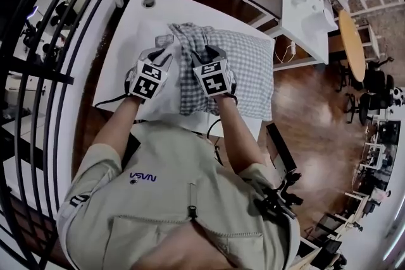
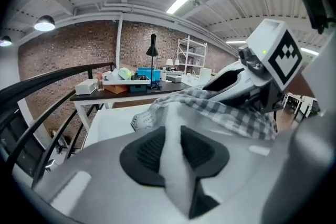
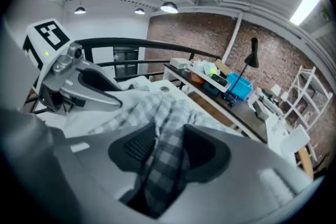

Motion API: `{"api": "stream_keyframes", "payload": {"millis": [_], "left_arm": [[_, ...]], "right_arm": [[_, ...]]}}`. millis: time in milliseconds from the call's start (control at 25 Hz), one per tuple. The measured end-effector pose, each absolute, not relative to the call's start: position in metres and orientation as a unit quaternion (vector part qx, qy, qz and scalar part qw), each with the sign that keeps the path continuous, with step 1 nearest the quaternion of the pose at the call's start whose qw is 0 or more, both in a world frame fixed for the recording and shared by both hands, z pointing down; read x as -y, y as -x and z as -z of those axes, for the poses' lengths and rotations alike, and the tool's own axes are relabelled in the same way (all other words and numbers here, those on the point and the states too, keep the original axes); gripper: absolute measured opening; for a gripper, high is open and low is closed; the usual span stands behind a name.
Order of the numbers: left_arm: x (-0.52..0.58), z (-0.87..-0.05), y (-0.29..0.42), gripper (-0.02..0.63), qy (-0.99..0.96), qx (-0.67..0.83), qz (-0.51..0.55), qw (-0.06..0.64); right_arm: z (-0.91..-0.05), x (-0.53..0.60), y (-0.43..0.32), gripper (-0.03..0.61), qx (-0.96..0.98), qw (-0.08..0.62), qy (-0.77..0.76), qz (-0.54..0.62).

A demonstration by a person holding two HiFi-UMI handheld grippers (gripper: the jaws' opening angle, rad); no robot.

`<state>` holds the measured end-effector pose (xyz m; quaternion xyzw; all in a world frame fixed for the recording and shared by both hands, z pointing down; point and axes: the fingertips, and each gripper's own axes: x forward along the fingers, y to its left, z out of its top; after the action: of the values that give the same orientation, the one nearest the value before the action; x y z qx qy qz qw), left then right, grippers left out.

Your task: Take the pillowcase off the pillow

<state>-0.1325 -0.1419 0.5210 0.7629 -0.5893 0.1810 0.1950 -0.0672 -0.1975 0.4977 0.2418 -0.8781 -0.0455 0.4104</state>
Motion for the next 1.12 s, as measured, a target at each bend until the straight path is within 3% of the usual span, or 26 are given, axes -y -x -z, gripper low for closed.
{"api": "stream_keyframes", "payload": {"millis": [80,480,720,840,1120], "left_arm": [[0.135,-0.512,0.134,0.042,-0.759,0.597,-0.184,0.182],[0.095,-0.441,0.169,0.020,-0.726,0.667,-0.118,0.115],[0.071,-0.514,0.172,0.018,-0.708,0.668,-0.141,0.182],[0.072,-0.538,0.175,0.025,-0.703,0.670,-0.118,0.207],[0.087,-0.491,0.169,0.143,-0.726,0.659,-0.152,0.123]], "right_arm": [[-0.491,0.202,0.069,0.026,0.875,0.412,-0.246,0.067],[-0.452,0.291,-0.026,0.017,0.857,0.361,-0.367,0.025],[-0.519,0.272,-0.074,0.015,0.845,0.365,-0.387,-0.051],[-0.525,0.260,-0.062,0.015,0.845,0.365,-0.391,-0.022],[-0.505,0.265,-0.052,0.032,0.871,0.320,-0.372,0.009]]}}
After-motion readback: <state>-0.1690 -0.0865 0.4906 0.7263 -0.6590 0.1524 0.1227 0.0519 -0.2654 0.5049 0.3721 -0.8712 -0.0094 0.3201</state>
